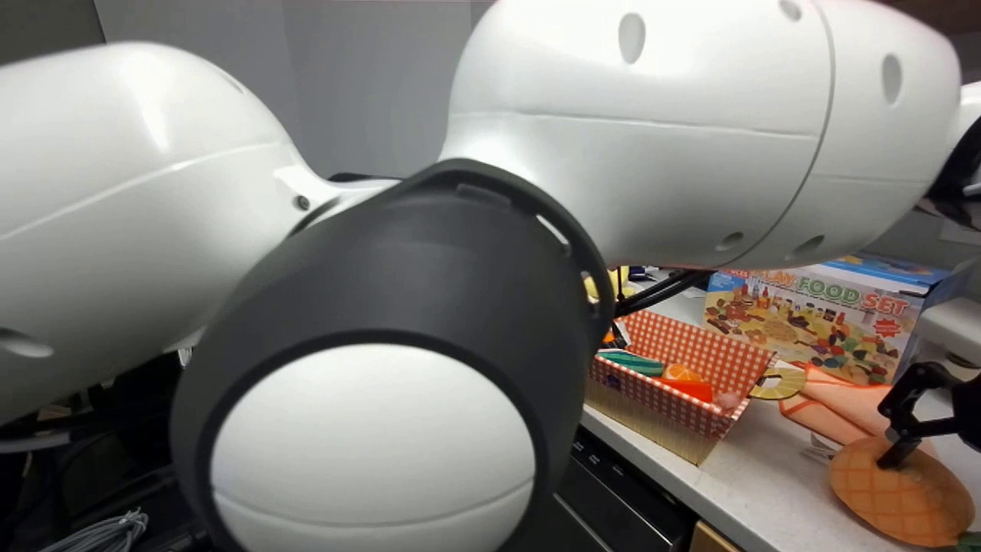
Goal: Pick up the pineapple from the counter and put it in the basket
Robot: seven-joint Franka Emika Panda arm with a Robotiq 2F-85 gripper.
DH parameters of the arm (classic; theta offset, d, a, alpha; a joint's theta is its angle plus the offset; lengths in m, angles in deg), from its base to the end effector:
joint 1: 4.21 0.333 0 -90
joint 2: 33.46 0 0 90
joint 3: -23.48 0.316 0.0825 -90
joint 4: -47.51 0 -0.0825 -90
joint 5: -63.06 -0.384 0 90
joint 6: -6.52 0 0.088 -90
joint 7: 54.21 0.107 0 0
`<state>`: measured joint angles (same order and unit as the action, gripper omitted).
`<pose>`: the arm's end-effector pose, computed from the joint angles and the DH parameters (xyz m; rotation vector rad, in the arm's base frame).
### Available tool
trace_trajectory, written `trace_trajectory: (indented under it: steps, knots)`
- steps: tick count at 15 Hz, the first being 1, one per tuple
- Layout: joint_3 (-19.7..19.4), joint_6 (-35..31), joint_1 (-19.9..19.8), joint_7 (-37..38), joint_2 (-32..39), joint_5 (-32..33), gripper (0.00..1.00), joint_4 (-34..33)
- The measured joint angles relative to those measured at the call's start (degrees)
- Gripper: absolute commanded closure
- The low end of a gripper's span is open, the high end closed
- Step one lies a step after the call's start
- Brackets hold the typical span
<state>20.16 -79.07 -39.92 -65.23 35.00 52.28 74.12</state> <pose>0.6380 -0.4550 0.3018 -2.8717 0.6689 0.1411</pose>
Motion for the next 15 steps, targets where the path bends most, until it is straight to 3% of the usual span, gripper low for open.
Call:
trace_trajectory:
  steps: [3,4,6,11,15]
  knots:
    - [0.1,0.0,0.2,-0.2,-0.1,0.6,0.73,-0.7]
    - [0.1,0.0,0.3,-0.3,-0.2,0.7,0.32,-0.7]
    - [0.4,0.0,0.7,-0.3,-0.3,1.1,0.36,-0.7]
    - [0.6,0.0,2.0,-0.3,-0.3,1.7,0.01,-0.6]
    - [0.7,0.0,2.6,-0.4,-0.3,1.7,0.00,-0.6]
